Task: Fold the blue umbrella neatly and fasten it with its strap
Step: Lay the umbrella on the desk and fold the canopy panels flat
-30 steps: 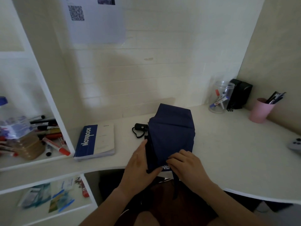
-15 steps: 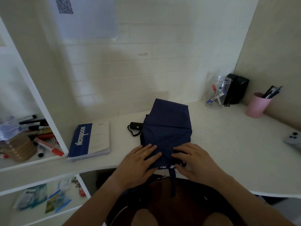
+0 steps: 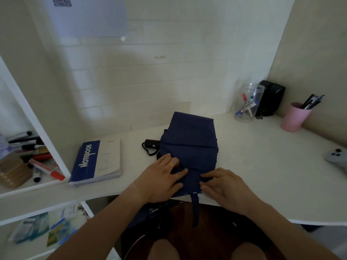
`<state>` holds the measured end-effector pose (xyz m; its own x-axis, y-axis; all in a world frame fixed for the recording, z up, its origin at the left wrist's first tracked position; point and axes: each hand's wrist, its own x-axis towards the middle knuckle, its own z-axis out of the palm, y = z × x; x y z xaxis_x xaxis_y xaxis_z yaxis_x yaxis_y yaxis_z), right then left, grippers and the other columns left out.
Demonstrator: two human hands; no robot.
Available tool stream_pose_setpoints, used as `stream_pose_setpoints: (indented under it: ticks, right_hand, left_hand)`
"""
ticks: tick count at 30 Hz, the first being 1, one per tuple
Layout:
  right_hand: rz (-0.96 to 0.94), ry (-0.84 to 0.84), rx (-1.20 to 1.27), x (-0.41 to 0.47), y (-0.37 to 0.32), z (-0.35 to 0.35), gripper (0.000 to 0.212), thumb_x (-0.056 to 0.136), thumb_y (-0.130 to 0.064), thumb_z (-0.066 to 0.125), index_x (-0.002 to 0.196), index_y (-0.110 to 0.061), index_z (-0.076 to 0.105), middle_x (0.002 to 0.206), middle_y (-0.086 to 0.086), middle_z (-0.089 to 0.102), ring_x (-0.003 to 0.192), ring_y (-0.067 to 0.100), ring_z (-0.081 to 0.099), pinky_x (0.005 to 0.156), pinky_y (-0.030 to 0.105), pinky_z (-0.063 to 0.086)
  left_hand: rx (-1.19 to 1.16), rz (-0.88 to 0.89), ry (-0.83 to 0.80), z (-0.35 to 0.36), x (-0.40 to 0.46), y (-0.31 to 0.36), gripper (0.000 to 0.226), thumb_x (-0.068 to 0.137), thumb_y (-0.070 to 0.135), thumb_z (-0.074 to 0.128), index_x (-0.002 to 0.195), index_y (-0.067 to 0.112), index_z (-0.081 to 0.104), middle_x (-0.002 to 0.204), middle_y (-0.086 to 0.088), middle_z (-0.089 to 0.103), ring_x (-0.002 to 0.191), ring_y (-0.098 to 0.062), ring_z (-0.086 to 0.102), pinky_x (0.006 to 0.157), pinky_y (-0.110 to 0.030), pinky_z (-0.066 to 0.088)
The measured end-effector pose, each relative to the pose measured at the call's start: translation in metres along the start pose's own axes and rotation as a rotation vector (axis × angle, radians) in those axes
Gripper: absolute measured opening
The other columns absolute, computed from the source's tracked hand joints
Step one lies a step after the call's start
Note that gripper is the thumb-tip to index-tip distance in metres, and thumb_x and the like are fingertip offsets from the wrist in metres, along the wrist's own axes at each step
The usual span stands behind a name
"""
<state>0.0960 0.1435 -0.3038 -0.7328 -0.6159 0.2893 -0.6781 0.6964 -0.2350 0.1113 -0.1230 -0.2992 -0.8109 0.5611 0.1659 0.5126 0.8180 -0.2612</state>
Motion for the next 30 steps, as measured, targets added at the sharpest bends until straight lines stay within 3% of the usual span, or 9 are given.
stream_pose_setpoints:
  ticks: [2,5,7,10,15,21,24,27,30]
  right_hand:
    - [-0.005,0.033,0.017,0.017,-0.002,-0.007,0.055,0.096,-0.057,0.034,0.099,-0.027,0.080,0.119,-0.014,0.070,0.108,0.005,0.059,0.093,0.030,0.051]
    - [-0.014,0.055,0.058,0.041,-0.002,-0.004,0.041,0.103,-0.042,0.043,0.139,-0.028,0.058,0.147,-0.013,0.053,0.135,0.004,0.044,0.113,0.027,0.038]
    - [-0.017,-0.113,0.015,0.047,0.007,0.006,0.055,0.105,-0.044,0.038,0.157,-0.028,0.029,0.165,-0.012,0.023,0.151,0.003,0.017,0.124,0.030,0.020]
    - [-0.017,-0.333,-0.112,0.036,0.027,0.017,0.067,0.102,-0.061,0.024,0.159,-0.037,-0.002,0.165,-0.017,-0.014,0.151,-0.001,-0.015,0.126,0.030,-0.003]
    - [0.004,-0.428,-0.176,0.055,0.049,0.015,0.078,0.090,-0.078,0.011,0.155,-0.044,-0.014,0.162,-0.020,-0.025,0.148,-0.001,-0.024,0.125,0.030,-0.008]
    - [0.065,-0.420,-0.132,0.075,0.073,0.013,0.076,0.091,-0.077,0.016,0.155,-0.046,-0.014,0.163,-0.020,-0.023,0.149,0.000,-0.022,0.126,0.035,-0.003]
    - [0.094,-0.449,-0.074,0.079,0.067,-0.002,0.077,0.093,-0.071,0.034,0.158,-0.044,0.003,0.166,-0.018,-0.007,0.153,0.004,-0.006,0.127,0.035,0.006]
    - [0.119,-0.093,0.009,0.108,0.052,-0.039,0.059,0.090,-0.055,0.061,0.143,-0.032,0.051,0.146,-0.010,0.054,0.133,0.015,0.051,0.109,0.031,0.041]
    - [0.156,0.276,-0.013,0.160,0.054,-0.073,0.046,0.091,-0.043,0.065,0.132,-0.023,0.061,0.127,0.001,0.065,0.120,0.023,0.056,0.097,0.035,0.045]
  left_hand:
    - [-0.021,0.044,-0.013,0.000,-0.001,-0.001,0.059,0.105,0.052,0.025,0.154,0.022,0.040,0.162,-0.011,0.032,0.152,-0.028,0.024,0.126,-0.045,0.019]
    - [-0.112,0.033,-0.081,0.009,-0.004,-0.005,0.062,0.106,0.056,0.017,0.160,0.027,0.022,0.171,0.001,0.000,0.157,-0.014,-0.006,0.127,-0.041,0.012]
    - [-0.187,-0.005,-0.115,0.014,-0.009,-0.008,0.060,0.104,0.061,0.015,0.160,0.038,0.014,0.170,0.007,-0.006,0.155,-0.008,-0.012,0.128,-0.039,0.007]
    - [-0.280,-0.036,-0.153,0.018,-0.016,-0.012,0.059,0.102,0.068,0.017,0.156,0.052,0.001,0.169,0.012,-0.014,0.154,-0.004,-0.016,0.127,-0.033,-0.003]
    - [-0.370,-0.099,-0.228,0.024,0.008,-0.029,0.070,0.096,0.076,0.024,0.154,0.055,-0.010,0.168,0.017,-0.015,0.153,-0.003,-0.015,0.127,-0.032,-0.003]
    - [-0.419,-0.224,-0.219,0.040,0.025,-0.052,0.055,0.102,0.064,0.016,0.154,0.058,0.002,0.168,0.018,-0.011,0.153,0.000,-0.013,0.128,-0.033,-0.001]
    - [-0.355,-0.210,-0.152,0.047,0.020,-0.050,0.055,0.103,0.062,0.017,0.154,0.058,-0.002,0.168,0.018,-0.013,0.153,0.000,-0.014,0.123,-0.025,-0.009]
    - [-0.322,-0.208,-0.099,0.050,0.020,-0.049,0.056,0.102,0.064,0.018,0.154,0.057,-0.002,0.168,0.017,-0.012,0.153,-0.002,-0.014,0.121,-0.024,-0.010]
    - [-0.308,-0.201,-0.080,0.051,0.020,-0.049,0.057,0.102,0.066,0.017,0.153,0.058,-0.005,0.168,0.015,-0.012,0.154,-0.003,-0.013,0.122,-0.026,-0.008]
